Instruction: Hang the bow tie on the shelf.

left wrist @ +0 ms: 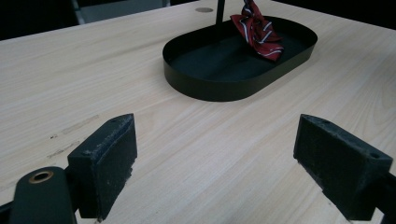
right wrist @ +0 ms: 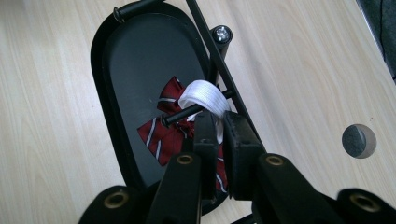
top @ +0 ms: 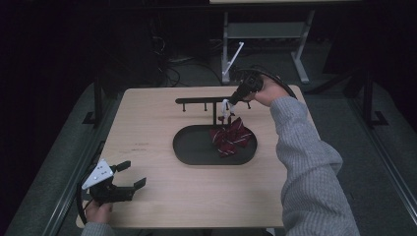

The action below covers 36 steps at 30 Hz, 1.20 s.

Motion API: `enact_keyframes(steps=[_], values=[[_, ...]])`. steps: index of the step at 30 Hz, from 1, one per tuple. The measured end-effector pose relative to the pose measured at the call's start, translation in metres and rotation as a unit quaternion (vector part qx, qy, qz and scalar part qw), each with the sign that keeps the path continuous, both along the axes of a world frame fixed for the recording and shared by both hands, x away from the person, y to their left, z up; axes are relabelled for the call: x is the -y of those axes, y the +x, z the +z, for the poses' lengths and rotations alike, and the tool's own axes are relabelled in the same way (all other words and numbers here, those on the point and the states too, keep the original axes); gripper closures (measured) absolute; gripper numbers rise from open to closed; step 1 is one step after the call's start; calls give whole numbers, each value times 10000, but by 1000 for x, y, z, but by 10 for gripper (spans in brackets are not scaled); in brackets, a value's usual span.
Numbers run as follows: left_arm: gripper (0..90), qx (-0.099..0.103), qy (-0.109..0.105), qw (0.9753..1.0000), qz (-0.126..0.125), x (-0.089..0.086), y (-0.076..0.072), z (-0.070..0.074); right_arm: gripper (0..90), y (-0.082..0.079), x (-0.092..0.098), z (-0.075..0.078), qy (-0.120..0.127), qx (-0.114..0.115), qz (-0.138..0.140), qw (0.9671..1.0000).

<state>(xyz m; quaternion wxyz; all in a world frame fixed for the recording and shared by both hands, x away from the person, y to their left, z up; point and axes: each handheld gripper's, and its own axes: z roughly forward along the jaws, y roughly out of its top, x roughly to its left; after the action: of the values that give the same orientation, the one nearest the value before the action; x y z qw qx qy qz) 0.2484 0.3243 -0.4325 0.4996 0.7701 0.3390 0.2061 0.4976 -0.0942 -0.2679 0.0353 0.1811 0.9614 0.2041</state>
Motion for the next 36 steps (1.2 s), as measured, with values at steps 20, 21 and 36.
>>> enact_keyframes(steps=[20,21,36], values=[[131,16,-13,10000,-7,1,0,0,761,-2,3,-4,-43,-111,1,9999],[131,15,-15,10000,-6,1,0,0,755,-3,4,-4,-49,-131,-13,9999],[131,13,-11,10000,1,1,-1,0,718,-6,10,-6,76,-199,-18,9998]])
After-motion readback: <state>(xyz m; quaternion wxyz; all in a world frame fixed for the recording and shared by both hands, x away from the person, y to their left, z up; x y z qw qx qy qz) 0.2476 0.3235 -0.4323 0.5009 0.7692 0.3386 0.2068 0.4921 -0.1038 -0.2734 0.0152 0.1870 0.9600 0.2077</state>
